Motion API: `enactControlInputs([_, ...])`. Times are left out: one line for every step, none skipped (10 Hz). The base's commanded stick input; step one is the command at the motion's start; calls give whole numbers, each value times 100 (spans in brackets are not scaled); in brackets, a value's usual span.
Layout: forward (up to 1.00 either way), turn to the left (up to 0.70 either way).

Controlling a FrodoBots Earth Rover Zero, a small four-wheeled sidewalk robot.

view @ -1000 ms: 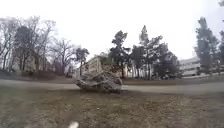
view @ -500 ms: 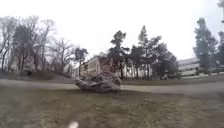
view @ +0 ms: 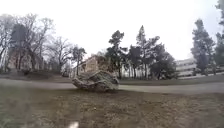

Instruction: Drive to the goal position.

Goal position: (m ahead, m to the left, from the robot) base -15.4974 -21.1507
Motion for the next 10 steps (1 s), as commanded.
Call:
enactControlInputs([0,-70])
enactControlInputs([0,-70])
enactControlInputs([0,-70])
enactControlInputs([0,-70])
enactControlInputs([0,-70])
enactControlInputs([0,-70])
enactControlInputs([0,-70])
enactControlInputs([0,-70])
enactControlInputs([0,-70])
enactControlInputs([0,-70])
